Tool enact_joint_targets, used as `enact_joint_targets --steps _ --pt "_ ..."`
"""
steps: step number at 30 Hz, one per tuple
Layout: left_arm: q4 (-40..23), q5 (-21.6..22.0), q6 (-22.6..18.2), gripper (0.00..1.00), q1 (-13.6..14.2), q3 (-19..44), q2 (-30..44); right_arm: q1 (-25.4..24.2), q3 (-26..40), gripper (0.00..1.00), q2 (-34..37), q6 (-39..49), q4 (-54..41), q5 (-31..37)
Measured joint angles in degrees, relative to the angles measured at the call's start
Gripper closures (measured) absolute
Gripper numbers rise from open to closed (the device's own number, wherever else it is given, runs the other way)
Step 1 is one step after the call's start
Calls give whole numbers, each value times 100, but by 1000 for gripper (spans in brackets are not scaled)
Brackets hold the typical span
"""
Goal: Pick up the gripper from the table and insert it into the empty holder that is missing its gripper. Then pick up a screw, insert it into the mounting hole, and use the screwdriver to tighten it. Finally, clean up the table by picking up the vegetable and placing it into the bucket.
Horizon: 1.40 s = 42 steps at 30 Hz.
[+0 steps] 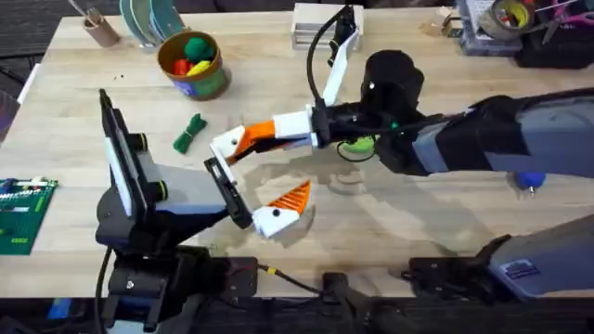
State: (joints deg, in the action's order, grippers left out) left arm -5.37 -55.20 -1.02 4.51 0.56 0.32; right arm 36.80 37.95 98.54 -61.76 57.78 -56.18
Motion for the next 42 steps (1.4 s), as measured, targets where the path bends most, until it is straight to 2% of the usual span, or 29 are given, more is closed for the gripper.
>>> enact_joint_targets --steps 4,6,9,12,15,20,26,37,39,42 --pt "0 4 1 8 -1 0 -1 8 0 992 0 0 0 24" --pt "0 5 2 8 -2 0 0 3 0 957 0 -3 -2 13" --pt "-2 -98 -7 7 0 0 -2 -40 0 771 0 -22 -24 -73" --pt "-28 -362 -13 7 30 0 0 -131 0 711 0 -20 -30 -332" --pt "-48 -571 -47 8 74 0 -2 -270 0 604 11 -21 -63 -674" --pt "-131 -1248 -70 8 258 -12 -1 -474 7 300 48 -45 -38 -1135" --pt "-149 -1487 -70 9 264 -20 -1 -735 7 26 48 -38 -36 -1422" --pt "-151 -1574 -70 8 264 -20 0 -1480 103 9 48 510 -66 -742" --pt "-151 -1574 -70 8 264 -20 -1 -1587 215 9 41 804 -316 -558" --pt "-151 -1574 -70 8 264 -20 0 -1741 440 8 -10 1350 -1188 -232"
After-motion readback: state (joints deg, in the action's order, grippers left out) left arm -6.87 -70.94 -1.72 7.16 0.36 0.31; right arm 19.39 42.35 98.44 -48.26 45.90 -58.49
